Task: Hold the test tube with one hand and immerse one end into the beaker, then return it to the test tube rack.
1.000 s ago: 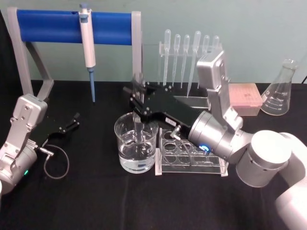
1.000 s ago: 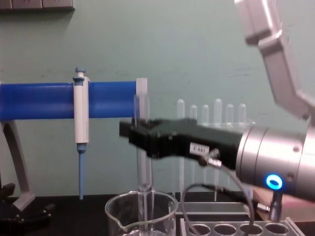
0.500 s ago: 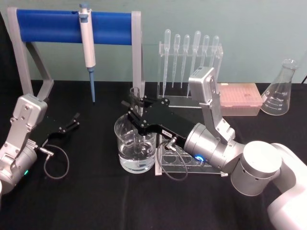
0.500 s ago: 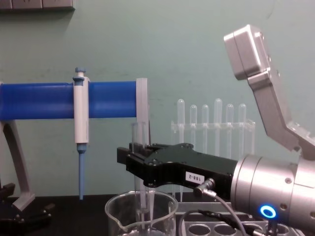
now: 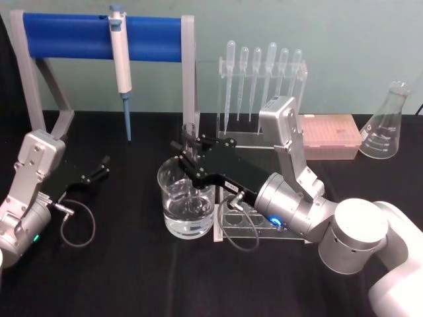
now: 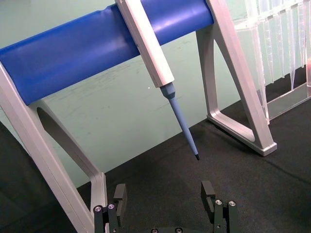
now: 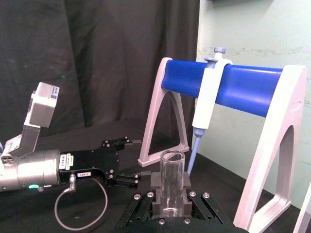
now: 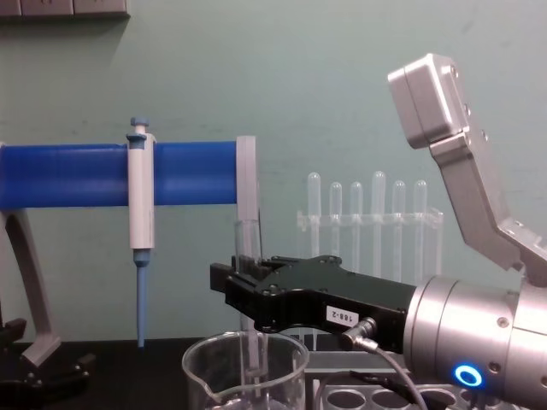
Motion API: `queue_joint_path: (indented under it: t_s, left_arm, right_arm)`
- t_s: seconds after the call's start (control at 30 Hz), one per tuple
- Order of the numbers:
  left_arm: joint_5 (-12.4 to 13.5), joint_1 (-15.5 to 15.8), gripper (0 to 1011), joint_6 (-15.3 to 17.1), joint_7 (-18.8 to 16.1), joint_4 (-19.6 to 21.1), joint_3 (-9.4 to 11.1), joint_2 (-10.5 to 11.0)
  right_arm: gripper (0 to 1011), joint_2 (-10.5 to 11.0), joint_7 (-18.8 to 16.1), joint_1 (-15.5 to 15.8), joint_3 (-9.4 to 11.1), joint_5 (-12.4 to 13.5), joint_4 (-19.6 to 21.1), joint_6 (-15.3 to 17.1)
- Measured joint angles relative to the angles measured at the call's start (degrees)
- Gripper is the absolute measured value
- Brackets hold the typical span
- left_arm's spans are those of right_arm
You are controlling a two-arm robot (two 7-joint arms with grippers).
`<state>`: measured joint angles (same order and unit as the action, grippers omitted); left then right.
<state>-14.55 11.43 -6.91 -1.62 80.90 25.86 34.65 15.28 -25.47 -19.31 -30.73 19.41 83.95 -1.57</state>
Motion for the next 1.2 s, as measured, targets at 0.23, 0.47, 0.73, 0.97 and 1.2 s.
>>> queue_joint_path:
  t_s: [0.23, 0.47, 0.73, 0.97, 1.2]
  left_arm:
    - [0.00, 0.00, 1000, 0.00, 0.00, 0.00, 0.00, 0.00]
    - [0.00, 0.00, 1000, 0.00, 0.00, 0.00, 0.00, 0.00]
    - [0.00, 0.00, 1000, 0.00, 0.00, 0.00, 0.00, 0.00]
    - [0.00, 0.00, 1000, 0.00, 0.00, 0.00, 0.00, 0.00]
    - [0.00, 0.00, 1000, 0.00, 0.00, 0.00, 0.00, 0.00]
  right_arm:
    - [225, 0.02, -0.03, -0.05, -0.03, 0.10, -0.10, -0.05]
    - [225, 0.03, -0.07, -0.10, -0.07, 0.23, -0.20, -0.13]
    - [224, 0.03, -0.13, -0.14, -0.11, 0.34, -0.26, -0.20]
    - [225, 0.03, -0.15, -0.18, -0.12, 0.38, -0.30, -0.24]
    - [224, 0.03, -0.18, -0.19, -0.12, 0.42, -0.31, -0.27]
